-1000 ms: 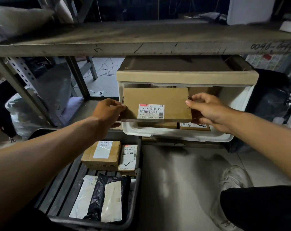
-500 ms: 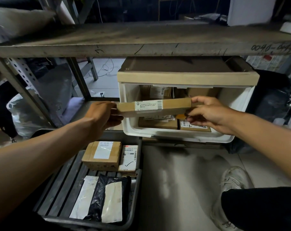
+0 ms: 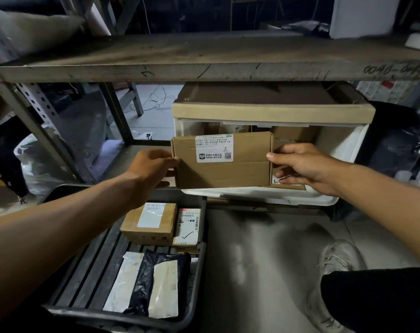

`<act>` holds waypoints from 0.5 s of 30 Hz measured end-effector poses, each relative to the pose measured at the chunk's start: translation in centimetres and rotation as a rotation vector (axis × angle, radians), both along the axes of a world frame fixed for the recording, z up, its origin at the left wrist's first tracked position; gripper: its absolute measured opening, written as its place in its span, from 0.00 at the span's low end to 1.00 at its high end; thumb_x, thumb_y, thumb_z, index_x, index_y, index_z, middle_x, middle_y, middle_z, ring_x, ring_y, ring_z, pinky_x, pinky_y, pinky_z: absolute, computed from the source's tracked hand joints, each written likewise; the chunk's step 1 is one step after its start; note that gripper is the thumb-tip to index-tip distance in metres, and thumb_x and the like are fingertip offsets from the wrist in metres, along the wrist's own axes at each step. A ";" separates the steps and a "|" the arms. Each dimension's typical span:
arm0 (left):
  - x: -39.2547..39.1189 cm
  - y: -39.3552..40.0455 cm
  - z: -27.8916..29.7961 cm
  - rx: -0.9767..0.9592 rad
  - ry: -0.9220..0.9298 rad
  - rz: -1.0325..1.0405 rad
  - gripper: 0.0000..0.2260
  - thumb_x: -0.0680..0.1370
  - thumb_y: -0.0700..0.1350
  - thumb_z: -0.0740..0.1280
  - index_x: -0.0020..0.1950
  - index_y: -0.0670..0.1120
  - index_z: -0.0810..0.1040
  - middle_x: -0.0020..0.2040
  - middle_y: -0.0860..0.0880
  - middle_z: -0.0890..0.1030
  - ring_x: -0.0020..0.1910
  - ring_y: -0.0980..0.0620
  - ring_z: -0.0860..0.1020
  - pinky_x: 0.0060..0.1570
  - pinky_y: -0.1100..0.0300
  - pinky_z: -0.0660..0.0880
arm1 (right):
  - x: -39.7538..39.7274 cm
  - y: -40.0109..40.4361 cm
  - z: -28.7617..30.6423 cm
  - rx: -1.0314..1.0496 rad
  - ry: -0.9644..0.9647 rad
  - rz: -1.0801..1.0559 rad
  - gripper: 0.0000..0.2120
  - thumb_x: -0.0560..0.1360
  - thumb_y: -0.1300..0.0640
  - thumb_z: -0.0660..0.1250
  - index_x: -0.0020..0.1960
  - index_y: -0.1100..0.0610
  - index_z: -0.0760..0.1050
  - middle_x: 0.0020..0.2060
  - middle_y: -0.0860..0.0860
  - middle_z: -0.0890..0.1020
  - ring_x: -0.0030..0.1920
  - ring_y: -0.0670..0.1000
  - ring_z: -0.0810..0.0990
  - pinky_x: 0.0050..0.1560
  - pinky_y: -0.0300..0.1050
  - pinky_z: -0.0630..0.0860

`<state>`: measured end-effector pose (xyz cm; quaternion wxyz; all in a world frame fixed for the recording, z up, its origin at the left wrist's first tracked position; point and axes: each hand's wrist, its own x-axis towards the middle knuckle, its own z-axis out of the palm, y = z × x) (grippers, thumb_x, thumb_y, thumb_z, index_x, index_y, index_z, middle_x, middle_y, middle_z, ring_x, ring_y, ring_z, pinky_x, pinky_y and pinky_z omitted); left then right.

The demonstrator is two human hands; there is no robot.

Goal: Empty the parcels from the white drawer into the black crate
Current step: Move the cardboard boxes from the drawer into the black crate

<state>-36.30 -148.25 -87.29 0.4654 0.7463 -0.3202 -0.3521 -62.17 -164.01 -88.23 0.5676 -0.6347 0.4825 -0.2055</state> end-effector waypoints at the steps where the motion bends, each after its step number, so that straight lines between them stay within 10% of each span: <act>1: 0.1 0.1 0.0 0.006 -0.007 -0.001 0.04 0.82 0.43 0.64 0.53 0.47 0.79 0.54 0.43 0.82 0.57 0.45 0.80 0.60 0.46 0.76 | 0.2 0.1 -0.1 0.002 -0.001 -0.007 0.13 0.76 0.53 0.73 0.57 0.58 0.81 0.46 0.53 0.82 0.42 0.50 0.81 0.50 0.48 0.83; 7: 1.0 0.4 0.1 0.018 -0.027 0.049 0.07 0.81 0.44 0.66 0.59 0.45 0.76 0.54 0.42 0.80 0.51 0.45 0.81 0.47 0.54 0.78 | 1.3 1.1 -0.1 0.019 -0.032 -0.030 0.08 0.77 0.51 0.73 0.50 0.55 0.80 0.50 0.53 0.83 0.58 0.54 0.80 0.64 0.54 0.77; 15: 0.6 0.1 0.4 0.006 -0.033 0.098 0.06 0.81 0.45 0.67 0.57 0.47 0.74 0.52 0.42 0.79 0.50 0.46 0.80 0.39 0.57 0.78 | 1.7 1.3 0.0 -0.006 -0.070 -0.034 0.09 0.79 0.52 0.70 0.58 0.52 0.78 0.56 0.54 0.81 0.56 0.53 0.79 0.56 0.49 0.78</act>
